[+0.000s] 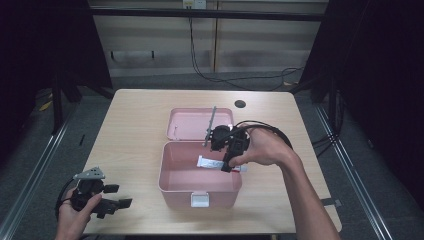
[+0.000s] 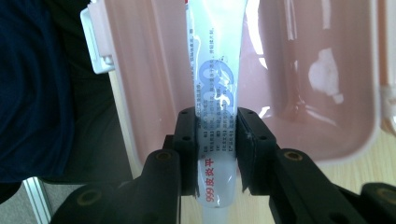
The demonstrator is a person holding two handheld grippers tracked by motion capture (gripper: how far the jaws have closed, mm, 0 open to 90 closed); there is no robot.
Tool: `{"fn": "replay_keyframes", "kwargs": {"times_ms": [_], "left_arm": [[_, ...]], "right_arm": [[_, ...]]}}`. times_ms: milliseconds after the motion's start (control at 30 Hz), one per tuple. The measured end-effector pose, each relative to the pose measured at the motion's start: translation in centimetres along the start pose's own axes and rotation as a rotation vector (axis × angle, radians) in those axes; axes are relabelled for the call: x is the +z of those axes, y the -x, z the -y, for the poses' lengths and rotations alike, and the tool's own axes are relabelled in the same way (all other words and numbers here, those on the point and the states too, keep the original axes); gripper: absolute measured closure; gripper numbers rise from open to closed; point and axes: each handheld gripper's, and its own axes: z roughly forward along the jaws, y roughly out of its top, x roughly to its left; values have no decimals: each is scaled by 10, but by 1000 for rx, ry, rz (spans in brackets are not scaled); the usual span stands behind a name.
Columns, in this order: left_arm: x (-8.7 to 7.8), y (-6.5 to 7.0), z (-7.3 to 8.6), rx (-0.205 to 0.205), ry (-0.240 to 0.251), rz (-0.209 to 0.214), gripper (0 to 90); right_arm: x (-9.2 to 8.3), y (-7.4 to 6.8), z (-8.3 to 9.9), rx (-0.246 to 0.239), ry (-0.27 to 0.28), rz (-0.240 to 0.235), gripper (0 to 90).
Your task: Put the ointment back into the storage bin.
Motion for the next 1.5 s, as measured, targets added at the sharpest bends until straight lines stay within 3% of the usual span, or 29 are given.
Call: {"fn": "replay_keyframes", "kwargs": {"times_ms": [300,467,1067,1400,1433,1500], "left_arm": [[0,0,0,-1,5,0,171],[-1,0,0,3,4,2,170],[-1,0,0,7,1,8,170],[-1,1,0,8,2,5,170],[-1,1,0,8,2,4,170],[-1,1,0,8,1,4,170]], "right_arm": [[16,0,-16,-41,24,-19,709],[27,0,-27,-45,-11,-26,708],[66,-1,-44,-70,-28,-68,708],[82,-6,-49,-135,-43,-130,708],[86,-6,-49,-135,-21,-141,708],[90,-6,-51,-146,-47,-158,708]]}}
